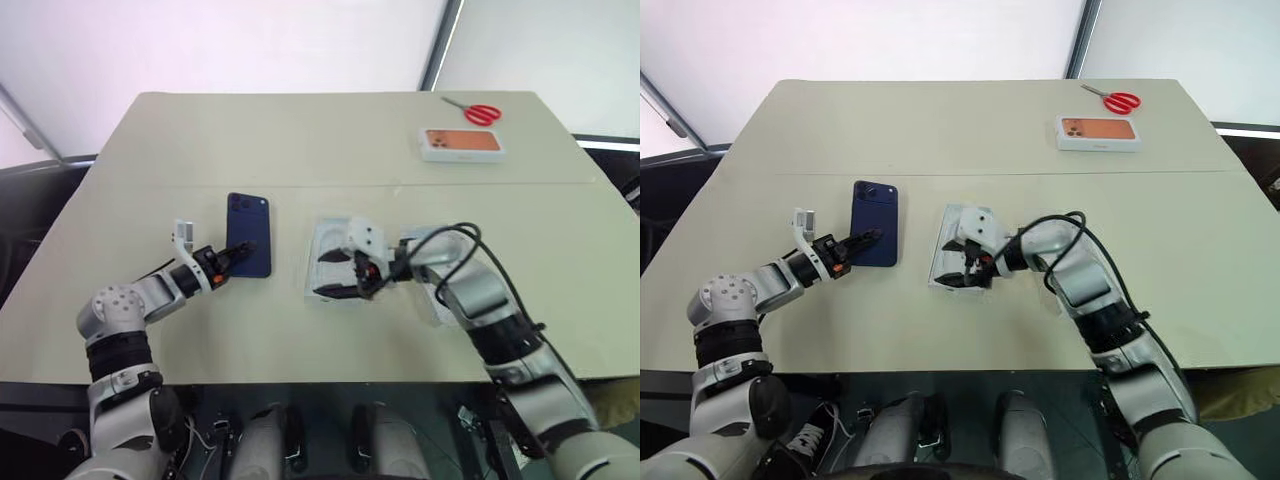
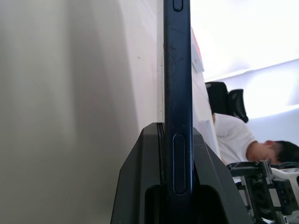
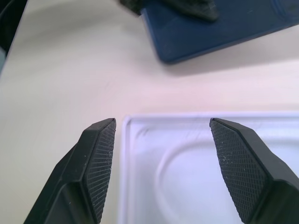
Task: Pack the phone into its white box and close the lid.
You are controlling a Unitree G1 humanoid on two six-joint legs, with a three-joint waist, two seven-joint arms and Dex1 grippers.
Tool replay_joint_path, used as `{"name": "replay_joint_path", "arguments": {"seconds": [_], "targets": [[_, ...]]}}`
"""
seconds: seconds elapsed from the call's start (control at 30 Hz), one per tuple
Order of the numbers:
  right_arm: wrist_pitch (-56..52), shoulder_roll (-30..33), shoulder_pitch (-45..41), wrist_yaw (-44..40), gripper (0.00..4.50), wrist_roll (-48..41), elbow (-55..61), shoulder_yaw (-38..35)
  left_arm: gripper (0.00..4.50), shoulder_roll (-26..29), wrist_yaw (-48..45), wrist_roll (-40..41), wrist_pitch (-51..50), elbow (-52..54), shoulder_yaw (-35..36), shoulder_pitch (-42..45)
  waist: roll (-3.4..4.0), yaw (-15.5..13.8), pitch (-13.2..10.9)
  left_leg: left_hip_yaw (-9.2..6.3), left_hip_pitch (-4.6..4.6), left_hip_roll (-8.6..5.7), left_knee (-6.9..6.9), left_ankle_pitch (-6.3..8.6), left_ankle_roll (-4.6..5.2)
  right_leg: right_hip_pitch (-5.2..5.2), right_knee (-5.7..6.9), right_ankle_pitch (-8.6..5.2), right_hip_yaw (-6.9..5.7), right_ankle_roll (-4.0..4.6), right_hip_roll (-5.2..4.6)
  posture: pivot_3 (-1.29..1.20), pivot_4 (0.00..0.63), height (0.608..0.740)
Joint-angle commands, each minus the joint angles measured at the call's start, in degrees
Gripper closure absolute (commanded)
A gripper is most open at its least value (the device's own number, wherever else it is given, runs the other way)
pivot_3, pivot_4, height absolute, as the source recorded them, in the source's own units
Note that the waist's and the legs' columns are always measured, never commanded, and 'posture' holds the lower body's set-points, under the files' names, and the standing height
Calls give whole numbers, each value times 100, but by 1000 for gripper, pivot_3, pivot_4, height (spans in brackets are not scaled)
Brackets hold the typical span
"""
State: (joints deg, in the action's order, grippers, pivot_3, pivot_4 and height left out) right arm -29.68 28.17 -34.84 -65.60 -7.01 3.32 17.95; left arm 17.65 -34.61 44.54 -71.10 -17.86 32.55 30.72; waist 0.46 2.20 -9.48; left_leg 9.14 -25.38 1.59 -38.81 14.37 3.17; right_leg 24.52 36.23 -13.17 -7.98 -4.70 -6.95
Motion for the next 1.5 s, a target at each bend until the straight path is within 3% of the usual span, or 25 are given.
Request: {"name": "replay_joint_path", "arguments": {"seconds": [0.03,0.33,0.43,0.77,0.9,1.23,1.5], "targets": [[61,317,148,-24,1174,246,389,323,4500,-11,51,268,123,292,5,114,-5,-2,-2,0,0,0,0,0,0,0,-1,0,0,0,-1,0,150,738],[180,330,183,320,1174,518,136,550,4500,-24,152,466,185,288,-62,167,-28,-82,-19,0,-3,-1,-2,0,-1,3,-2,0,-1,1,-9,0,150,738],[307,354,148,356,1997,606,27,583,4500,-42,215,471,220,352,-77,110,-30,-125,-20,0,-3,-1,-3,1,-1,4,-2,1,-1,2,-10,0,150,738],[314,297,120,281,1997,603,-51,611,4500,-25,207,461,313,494,-240,17,-34,-142,-22,-1,-5,-2,-3,1,-1,5,-3,2,-3,4,-15,0,150,738],[333,283,111,325,3748,649,-91,620,4500,-33,204,509,279,497,-257,9,-36,-138,-22,-1,-3,-1,-3,1,-1,4,-3,2,-4,4,-15,0,150,738],[490,120,43,403,3748,729,-253,688,4500,-19,264,611,247,506,-248,48,-36,-135,-22,-1,-4,0,-2,1,-2,5,-3,3,-5,6,-15,0,150,738],[560,-658,-164,684,3748,907,-578,939,4500,8,537,962,59,549,-53,300,-37,-103,-22,0,-4,8,-2,0,-3,6,-3,4,-4,7,-5,0,150,738]]}}
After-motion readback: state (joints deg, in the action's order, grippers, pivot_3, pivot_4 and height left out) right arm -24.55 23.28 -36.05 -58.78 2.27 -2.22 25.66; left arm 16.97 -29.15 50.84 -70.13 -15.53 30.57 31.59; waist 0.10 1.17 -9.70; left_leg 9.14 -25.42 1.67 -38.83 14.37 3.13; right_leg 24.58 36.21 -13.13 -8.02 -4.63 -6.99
